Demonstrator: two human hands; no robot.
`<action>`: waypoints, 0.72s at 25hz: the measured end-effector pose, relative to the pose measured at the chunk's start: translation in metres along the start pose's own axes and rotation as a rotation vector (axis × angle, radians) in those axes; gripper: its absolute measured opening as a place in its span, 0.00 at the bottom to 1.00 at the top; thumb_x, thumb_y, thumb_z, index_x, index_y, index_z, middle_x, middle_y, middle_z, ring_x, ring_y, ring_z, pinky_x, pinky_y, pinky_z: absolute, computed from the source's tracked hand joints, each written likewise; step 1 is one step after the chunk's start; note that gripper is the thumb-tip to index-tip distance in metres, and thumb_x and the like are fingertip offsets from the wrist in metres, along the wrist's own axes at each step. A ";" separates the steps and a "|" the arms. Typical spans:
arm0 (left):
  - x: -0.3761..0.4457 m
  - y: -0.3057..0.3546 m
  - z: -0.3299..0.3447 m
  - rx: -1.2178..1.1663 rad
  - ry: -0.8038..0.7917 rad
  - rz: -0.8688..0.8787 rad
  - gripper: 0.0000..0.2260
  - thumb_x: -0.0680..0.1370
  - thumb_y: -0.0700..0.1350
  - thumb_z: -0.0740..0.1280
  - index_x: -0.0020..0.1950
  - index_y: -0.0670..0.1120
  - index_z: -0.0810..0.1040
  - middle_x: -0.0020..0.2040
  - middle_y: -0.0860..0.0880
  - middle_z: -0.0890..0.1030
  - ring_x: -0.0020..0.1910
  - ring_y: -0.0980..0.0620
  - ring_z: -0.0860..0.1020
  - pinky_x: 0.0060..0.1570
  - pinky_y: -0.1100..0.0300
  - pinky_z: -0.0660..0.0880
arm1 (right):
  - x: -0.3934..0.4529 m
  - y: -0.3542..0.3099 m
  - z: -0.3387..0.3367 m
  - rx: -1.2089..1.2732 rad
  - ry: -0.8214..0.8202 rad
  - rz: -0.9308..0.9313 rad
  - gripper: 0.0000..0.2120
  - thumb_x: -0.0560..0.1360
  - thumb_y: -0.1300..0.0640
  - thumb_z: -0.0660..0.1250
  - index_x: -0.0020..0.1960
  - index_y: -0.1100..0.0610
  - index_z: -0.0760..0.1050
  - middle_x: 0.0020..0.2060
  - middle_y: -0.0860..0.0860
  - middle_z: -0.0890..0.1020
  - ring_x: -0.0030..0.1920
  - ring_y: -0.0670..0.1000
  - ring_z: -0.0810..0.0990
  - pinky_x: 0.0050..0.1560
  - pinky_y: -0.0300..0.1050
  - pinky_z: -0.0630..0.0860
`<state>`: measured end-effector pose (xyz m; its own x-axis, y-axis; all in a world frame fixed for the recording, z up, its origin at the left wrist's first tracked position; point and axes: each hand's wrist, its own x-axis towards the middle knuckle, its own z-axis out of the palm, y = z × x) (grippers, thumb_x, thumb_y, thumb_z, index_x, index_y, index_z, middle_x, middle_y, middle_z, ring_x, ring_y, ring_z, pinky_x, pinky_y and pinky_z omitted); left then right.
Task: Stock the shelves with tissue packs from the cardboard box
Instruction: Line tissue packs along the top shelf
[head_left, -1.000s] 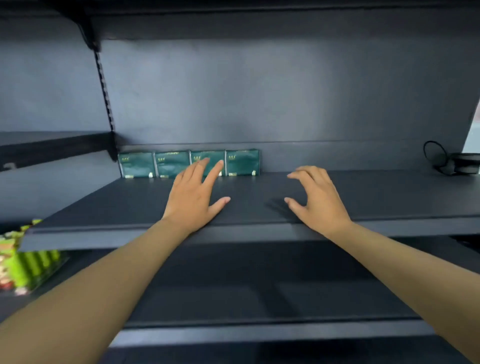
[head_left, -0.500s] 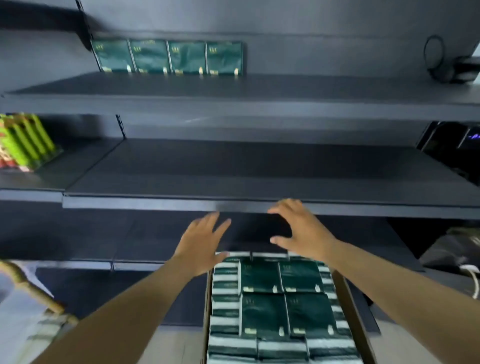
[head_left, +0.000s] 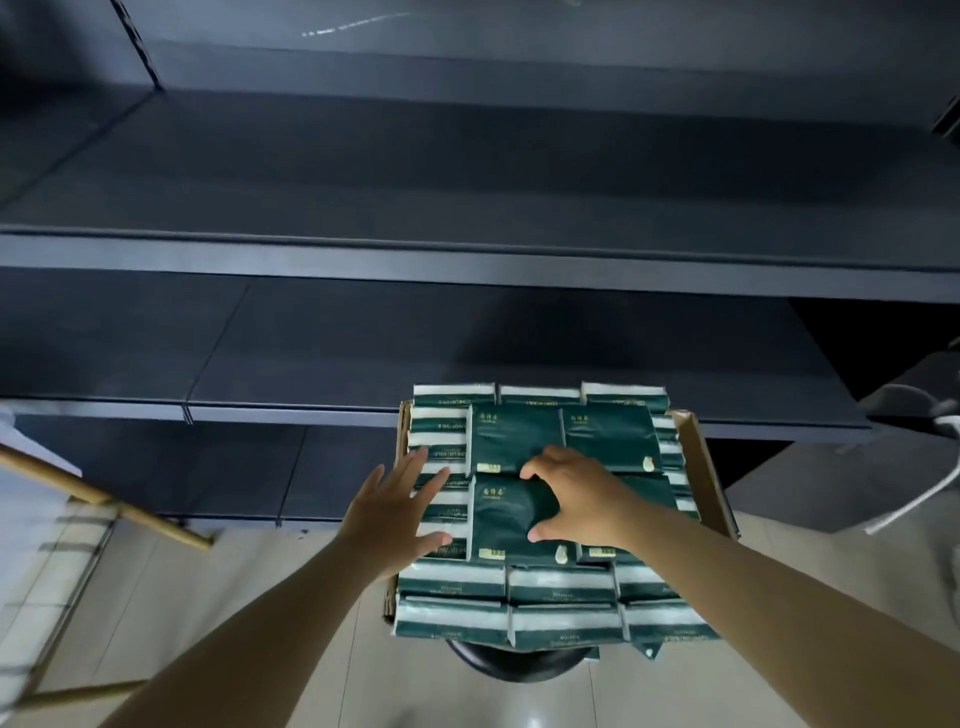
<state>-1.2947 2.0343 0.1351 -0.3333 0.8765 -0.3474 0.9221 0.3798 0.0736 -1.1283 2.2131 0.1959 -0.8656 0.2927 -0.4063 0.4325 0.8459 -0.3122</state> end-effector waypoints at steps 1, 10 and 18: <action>0.000 0.000 0.001 -0.001 0.007 0.000 0.35 0.78 0.63 0.57 0.78 0.54 0.43 0.77 0.48 0.37 0.77 0.49 0.40 0.73 0.49 0.42 | 0.001 -0.001 0.001 -0.022 -0.005 0.000 0.34 0.68 0.44 0.73 0.69 0.52 0.65 0.62 0.49 0.70 0.64 0.51 0.67 0.63 0.47 0.64; 0.002 -0.002 0.005 0.028 0.042 0.004 0.35 0.78 0.64 0.55 0.78 0.54 0.42 0.78 0.47 0.37 0.77 0.48 0.41 0.73 0.49 0.43 | 0.002 -0.004 0.001 -0.077 -0.009 -0.017 0.36 0.66 0.41 0.73 0.70 0.50 0.64 0.62 0.48 0.72 0.61 0.50 0.65 0.59 0.46 0.60; -0.005 0.007 -0.004 -0.060 0.075 -0.066 0.36 0.76 0.62 0.62 0.78 0.51 0.50 0.78 0.46 0.45 0.77 0.47 0.49 0.73 0.49 0.49 | -0.016 -0.012 0.006 0.076 0.061 0.028 0.26 0.67 0.49 0.75 0.57 0.53 0.64 0.53 0.48 0.71 0.56 0.51 0.68 0.54 0.42 0.63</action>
<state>-1.2874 2.0342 0.1411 -0.4087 0.8677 -0.2828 0.8849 0.4526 0.1097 -1.1187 2.1957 0.2012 -0.8657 0.3444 -0.3631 0.4727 0.8012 -0.3669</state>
